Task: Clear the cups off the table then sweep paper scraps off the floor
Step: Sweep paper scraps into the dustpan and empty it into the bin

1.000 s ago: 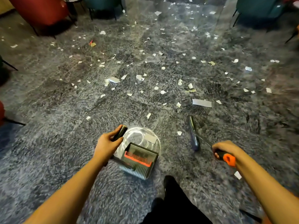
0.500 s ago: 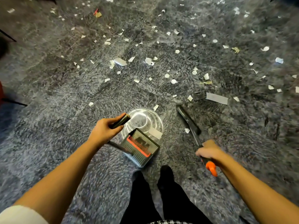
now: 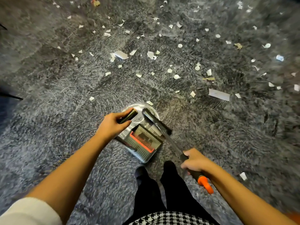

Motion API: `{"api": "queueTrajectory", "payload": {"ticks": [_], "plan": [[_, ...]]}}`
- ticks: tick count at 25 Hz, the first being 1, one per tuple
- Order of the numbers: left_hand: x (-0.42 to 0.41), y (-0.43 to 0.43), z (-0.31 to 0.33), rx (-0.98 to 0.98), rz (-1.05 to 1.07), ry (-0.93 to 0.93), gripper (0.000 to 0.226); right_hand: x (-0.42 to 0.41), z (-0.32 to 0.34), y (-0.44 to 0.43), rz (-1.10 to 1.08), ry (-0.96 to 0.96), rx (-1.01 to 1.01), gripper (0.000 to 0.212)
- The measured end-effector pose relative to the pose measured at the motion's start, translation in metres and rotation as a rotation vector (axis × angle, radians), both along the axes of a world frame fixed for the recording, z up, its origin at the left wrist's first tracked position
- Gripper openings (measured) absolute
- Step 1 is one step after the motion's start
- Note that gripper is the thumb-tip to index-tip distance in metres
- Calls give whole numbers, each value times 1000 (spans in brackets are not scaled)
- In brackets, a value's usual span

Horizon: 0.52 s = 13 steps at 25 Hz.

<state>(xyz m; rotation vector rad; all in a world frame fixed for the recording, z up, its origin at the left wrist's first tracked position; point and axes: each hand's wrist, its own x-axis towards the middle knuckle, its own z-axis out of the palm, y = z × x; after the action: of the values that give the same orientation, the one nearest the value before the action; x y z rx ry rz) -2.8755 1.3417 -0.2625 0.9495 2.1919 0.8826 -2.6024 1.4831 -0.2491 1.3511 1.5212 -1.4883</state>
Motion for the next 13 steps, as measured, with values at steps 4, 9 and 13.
{"api": "queueTrajectory", "payload": {"ticks": [4,9,13], "plan": [[3,-4,0,-7,-16,-3,51,-3,31,14,-44,53,-32,30],[4,-11,0,-20,-10,-58,51,-3,57,20,-98,49,-72,40],[-16,-28,4,-9,20,-48,48,-27,60,18,-24,63,57,37]]}}
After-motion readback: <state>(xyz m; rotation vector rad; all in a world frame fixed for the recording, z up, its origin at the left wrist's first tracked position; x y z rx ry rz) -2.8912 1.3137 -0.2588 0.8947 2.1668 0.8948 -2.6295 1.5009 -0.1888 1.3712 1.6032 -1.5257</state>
